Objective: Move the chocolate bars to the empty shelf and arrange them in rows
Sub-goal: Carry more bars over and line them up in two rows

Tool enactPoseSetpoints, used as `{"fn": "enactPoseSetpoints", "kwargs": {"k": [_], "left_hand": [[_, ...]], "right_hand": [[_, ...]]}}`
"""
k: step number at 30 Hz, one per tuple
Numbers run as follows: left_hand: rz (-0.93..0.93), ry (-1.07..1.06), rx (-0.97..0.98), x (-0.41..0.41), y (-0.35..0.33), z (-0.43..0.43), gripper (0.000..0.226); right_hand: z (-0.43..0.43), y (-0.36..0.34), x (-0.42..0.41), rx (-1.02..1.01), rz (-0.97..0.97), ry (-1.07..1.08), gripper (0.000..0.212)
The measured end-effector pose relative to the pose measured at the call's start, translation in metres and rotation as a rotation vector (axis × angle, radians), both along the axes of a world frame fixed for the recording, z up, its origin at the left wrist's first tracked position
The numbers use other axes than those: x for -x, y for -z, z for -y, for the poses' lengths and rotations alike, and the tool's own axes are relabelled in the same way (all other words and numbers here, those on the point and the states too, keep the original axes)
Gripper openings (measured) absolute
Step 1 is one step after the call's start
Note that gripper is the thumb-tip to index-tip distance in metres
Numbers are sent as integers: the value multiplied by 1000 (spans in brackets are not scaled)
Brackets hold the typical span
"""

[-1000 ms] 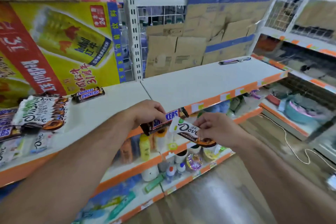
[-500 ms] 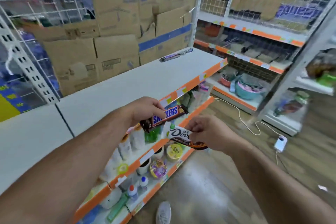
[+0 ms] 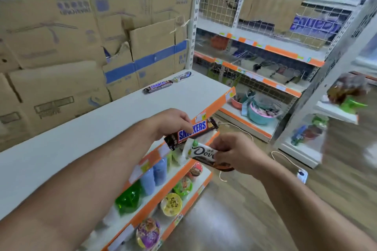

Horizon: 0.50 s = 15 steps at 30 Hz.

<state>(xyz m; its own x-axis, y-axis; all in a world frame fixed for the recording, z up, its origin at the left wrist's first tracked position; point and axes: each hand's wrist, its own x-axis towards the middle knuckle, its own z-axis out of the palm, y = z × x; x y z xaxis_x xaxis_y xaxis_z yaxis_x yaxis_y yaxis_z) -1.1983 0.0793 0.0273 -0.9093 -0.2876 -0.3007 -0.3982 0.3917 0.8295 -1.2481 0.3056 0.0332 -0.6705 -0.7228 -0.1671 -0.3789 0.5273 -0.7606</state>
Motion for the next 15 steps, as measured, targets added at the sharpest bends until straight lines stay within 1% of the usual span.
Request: {"fn": "enactPoseSetpoints", "kwargs": {"k": [4,7,9,15], "left_hand": [[7,-64,3,53,4,7,9],[15,-160,-20,89,8,13,10],[26,-227,-35,107,10,16,11],[58,-391,-140,144,5,22,11]], "right_hand": [[11,1,63,-14,-21,-76,24],[22,5,116,-16,-1,-151,22],[28,7,148,-21,15,-205,21],[53,-2,236,-69,-34,-397,20]]}}
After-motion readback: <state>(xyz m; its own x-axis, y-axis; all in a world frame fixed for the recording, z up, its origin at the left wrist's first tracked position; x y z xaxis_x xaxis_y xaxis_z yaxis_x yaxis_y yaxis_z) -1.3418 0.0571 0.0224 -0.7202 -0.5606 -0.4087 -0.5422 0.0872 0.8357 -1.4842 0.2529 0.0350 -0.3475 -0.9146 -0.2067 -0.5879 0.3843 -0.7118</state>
